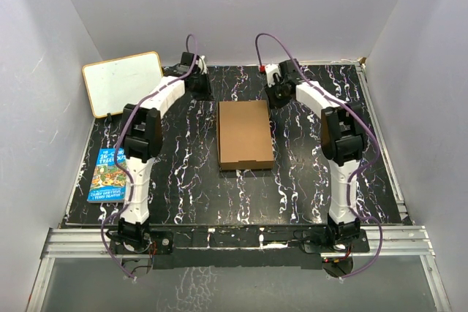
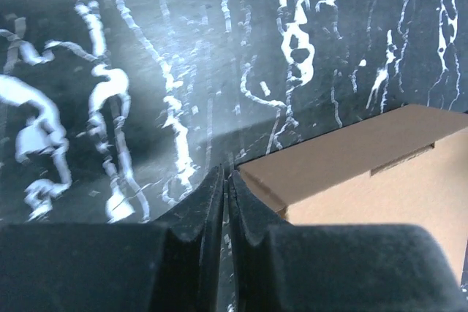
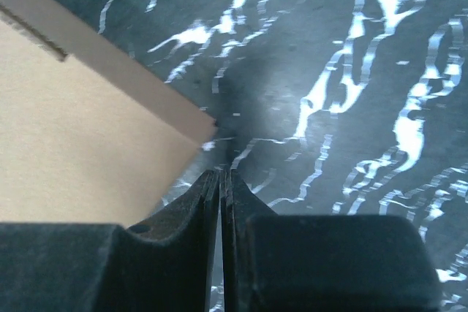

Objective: Fold the paper box

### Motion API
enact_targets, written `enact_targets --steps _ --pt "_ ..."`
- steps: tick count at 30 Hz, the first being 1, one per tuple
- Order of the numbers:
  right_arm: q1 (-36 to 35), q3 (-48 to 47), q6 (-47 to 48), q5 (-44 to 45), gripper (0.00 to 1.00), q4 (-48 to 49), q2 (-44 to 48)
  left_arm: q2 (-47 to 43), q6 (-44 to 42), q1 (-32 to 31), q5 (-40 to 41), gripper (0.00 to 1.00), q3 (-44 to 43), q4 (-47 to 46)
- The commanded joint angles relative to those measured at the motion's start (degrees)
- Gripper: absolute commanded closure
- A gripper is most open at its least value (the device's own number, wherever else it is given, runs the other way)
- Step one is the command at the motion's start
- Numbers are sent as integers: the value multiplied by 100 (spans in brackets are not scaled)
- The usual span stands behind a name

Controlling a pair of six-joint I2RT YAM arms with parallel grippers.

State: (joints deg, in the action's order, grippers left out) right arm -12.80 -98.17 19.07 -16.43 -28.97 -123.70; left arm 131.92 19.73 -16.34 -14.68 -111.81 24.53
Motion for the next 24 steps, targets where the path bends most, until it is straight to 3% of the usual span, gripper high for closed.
enact_targets --steps 1,7,17,24 --pt "-561 -218 -102 14 88 -61 -59 429 80 -637 -261 94 -819 561" --pt "-858 -203 -137 280 87 -29 36 694 160 -964 -58 94 -1252 824" --pt "-169 432 -117 27 86 280 676 -626 -165 -269 306 86 -936 693" --pt "-269 559 -47 -334 85 240 594 -2361 -565 -146 571 87 1566 439"
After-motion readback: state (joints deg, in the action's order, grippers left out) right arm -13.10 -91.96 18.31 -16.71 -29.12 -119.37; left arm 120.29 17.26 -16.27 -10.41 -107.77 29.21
